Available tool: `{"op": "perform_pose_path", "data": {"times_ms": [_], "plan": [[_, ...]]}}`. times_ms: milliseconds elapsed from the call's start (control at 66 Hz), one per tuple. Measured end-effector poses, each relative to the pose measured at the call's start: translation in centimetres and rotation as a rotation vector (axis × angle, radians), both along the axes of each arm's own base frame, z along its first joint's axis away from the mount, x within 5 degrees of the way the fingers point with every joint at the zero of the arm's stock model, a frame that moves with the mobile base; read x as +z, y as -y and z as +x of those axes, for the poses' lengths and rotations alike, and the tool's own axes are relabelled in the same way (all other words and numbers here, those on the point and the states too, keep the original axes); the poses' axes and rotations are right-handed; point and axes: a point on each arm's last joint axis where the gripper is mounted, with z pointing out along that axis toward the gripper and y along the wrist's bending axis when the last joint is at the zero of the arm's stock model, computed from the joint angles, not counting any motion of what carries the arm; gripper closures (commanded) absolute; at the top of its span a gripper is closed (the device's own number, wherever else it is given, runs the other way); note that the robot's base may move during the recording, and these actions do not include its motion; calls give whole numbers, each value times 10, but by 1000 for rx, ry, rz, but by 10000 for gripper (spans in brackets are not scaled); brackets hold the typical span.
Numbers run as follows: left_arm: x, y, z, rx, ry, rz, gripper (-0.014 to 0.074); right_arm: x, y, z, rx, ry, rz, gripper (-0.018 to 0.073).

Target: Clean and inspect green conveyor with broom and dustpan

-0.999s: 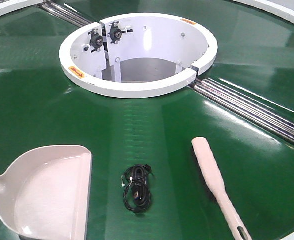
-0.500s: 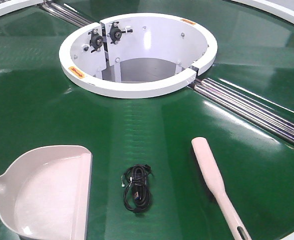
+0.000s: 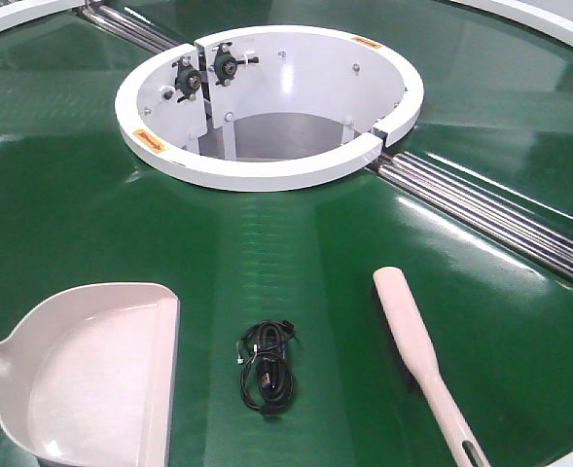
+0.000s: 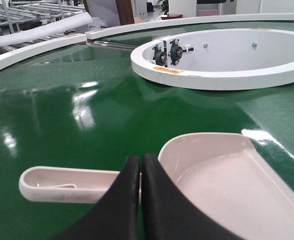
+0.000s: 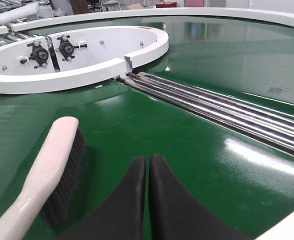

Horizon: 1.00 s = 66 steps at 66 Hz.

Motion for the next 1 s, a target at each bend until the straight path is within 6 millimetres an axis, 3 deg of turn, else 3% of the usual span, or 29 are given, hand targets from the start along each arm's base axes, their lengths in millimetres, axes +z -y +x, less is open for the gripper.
{"op": "perform_pose_path", "data": {"times_ms": [167,348,439,560,651,803,999], "plan": [[7,0,1,3,78,-17,619,9,0,1,3,102,3,565],[30,-2,-1,12,326,-163,619,34,-1,-1,10,372,12,565],[40,-3,-4,13,433,-177,619,41,-1,-2,11,406,9,565],[70,-1,-11,-2,491,-116,619,70,-1,-9,11,460,-23,565],[104,0,-23,-4,530,-20,619,92,0,-16,5,480,-47,565],[154,-1,-32,20,470,38,616,125,1,-19,-4,448,-57,561],[185,-4,-4,42,212,55,531,150,0,0,-4,368,-60,477]]}}
